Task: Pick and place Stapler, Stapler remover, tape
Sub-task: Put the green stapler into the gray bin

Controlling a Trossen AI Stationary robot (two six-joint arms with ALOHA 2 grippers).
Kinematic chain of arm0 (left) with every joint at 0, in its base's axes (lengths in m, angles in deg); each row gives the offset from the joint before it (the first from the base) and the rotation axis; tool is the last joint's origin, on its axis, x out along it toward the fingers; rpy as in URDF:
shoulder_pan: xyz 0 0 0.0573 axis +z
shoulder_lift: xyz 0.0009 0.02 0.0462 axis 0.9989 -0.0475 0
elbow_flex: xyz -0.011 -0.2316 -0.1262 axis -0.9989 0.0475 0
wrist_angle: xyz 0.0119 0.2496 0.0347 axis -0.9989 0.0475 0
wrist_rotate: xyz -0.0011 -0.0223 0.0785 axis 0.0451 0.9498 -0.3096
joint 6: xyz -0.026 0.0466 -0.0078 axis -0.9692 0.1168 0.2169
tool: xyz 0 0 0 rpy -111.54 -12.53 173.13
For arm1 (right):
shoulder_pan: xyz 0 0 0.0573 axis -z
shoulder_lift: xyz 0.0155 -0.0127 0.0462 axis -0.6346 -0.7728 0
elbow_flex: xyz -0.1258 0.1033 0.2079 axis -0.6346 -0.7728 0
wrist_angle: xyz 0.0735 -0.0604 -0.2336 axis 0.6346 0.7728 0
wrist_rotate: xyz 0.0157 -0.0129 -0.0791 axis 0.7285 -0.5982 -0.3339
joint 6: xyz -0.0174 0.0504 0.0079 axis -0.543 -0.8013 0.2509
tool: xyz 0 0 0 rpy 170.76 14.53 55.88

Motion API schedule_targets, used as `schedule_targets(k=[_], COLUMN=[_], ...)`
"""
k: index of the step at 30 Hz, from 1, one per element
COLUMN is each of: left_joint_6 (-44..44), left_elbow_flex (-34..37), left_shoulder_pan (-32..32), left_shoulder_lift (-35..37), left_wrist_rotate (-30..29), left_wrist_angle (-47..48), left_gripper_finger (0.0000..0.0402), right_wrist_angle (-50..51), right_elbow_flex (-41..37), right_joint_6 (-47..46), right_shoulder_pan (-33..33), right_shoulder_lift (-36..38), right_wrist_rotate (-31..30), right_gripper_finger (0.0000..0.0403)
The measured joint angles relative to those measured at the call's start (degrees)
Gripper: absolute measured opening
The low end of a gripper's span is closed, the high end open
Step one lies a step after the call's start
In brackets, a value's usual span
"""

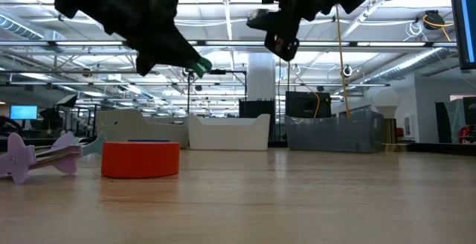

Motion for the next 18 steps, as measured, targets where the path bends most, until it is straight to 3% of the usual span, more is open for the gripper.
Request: schedule_targets(k=[6, 13, 18], left_joint_6=[7.69, 10.71, 11.21], left_elbow_flex=[-0.02, -0.04, -0.02], left_shoulder_pan=[4.59, 9.99, 15.7], left_shoulder_lift=[9.5, 17.15, 15.62], left_wrist_rotate=[-11.21, -27.05, -26.07], left_wrist_angle=[6.01, 20.12, 21.52], left_gripper_finger=[0.0077, 0.0073, 0.0079], right_wrist_angle=[5.3, 5.86, 5.87], right_elbow_flex=[-0.01, -0.02, -0.01], right_joint_6=[0.0, 0.02, 0.51], right_shoulder_pan=[0.0, -0.09, -0.09], right_shoulder_lift=[0.0, 0.0, 0.0], right_wrist_rotate=[-0.65, -0.67, -0.76], right_gripper_finger=[0.0156, 0.0161, 0.0159])
